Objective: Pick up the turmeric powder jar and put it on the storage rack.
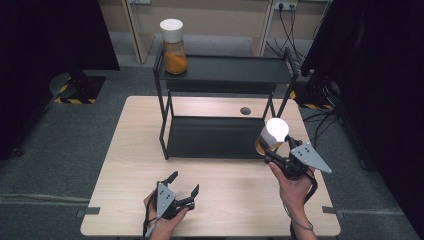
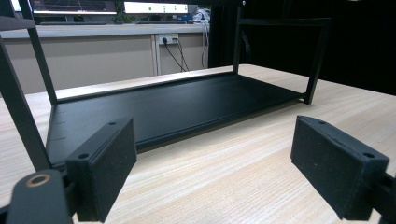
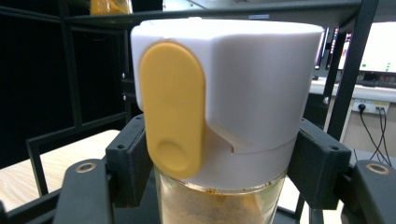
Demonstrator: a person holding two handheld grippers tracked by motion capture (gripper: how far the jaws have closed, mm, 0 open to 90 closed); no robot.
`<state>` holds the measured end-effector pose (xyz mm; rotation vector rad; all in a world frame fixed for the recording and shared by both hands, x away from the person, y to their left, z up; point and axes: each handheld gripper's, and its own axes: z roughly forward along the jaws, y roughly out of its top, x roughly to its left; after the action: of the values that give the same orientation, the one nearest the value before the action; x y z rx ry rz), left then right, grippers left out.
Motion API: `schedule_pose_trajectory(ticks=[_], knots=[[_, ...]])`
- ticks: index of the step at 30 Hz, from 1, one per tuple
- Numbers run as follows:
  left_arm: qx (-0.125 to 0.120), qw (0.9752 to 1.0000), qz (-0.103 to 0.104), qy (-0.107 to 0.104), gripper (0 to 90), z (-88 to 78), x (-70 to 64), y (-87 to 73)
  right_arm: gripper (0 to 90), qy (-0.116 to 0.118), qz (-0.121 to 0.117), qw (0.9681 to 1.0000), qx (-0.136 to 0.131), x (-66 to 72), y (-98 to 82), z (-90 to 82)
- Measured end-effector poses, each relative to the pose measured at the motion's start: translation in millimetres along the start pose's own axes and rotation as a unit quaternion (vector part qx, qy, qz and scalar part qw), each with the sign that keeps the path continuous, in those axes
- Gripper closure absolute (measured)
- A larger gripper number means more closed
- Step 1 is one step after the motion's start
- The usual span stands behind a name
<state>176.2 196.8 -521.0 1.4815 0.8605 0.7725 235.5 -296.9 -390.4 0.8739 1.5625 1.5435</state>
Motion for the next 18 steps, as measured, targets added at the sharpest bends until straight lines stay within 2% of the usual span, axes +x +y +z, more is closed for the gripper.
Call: schedule_pose_trajectory(ticks=[18], knots=[[0.000, 1.0000, 0.000, 0.000, 13.9, 0.1, 0.1, 0.1, 31.1, -0.004, -0.007, 0.9997, -0.023, -5.1, 31.8, 8.3]])
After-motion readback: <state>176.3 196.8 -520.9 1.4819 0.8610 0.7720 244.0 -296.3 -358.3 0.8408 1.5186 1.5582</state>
